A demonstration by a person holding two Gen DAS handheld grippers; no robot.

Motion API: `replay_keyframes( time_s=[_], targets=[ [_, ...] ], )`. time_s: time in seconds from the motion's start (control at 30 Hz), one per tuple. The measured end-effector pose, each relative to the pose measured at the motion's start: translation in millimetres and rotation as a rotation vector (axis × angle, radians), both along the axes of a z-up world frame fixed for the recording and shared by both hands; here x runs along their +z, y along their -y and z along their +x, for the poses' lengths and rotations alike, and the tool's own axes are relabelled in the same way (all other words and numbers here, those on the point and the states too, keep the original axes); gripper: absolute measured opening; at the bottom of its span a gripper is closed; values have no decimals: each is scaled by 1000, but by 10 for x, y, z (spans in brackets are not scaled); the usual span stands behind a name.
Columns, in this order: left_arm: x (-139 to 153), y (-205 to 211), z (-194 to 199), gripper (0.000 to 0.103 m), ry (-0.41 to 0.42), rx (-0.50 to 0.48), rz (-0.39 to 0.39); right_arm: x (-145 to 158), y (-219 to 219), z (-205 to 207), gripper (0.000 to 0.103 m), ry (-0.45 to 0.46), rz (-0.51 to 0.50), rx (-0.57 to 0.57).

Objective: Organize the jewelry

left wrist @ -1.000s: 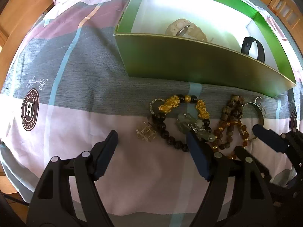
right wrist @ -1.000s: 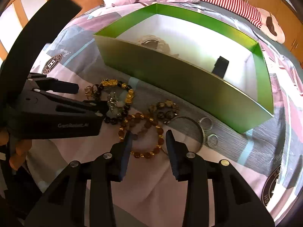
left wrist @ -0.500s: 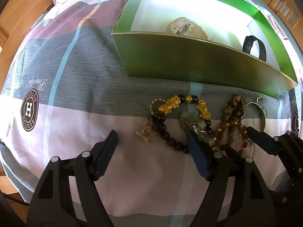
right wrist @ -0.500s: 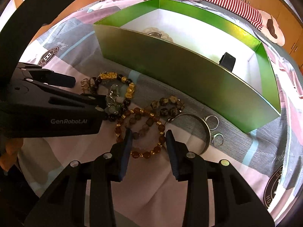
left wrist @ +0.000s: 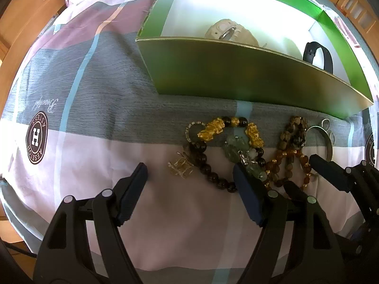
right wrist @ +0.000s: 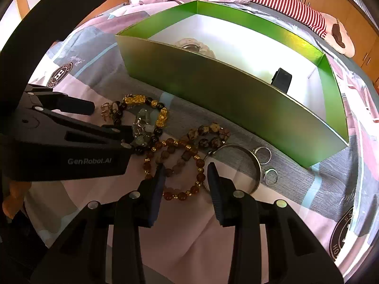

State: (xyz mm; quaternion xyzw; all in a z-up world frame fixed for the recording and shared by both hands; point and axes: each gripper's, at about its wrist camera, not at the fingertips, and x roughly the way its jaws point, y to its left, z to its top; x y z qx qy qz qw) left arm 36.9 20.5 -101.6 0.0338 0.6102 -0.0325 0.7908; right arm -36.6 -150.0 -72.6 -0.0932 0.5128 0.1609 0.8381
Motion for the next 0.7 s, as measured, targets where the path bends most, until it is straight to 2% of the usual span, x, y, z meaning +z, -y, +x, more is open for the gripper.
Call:
replay_keyframes(
  time_s=[0.13, 0.2, 0.27, 0.37, 0.7],
  targets=[
    [-10, 31, -12, 75, 0, -3, 2, 13, 11, 26, 37, 5, 18, -12],
    [-10, 36, -17, 75, 0, -5, 3, 11, 13, 29, 33, 4, 24, -13],
    [-14, 34, -19, 75, -1, -5, 3, 14, 8, 25, 21, 6, 22, -11],
    [-13, 40, -17, 75, -1, -5, 6, 20, -1, 23, 9, 9, 15, -14],
    [-7, 41, -21, 75, -1, -6, 6, 85, 78, 25, 7, 21, 9, -26]
  ],
)
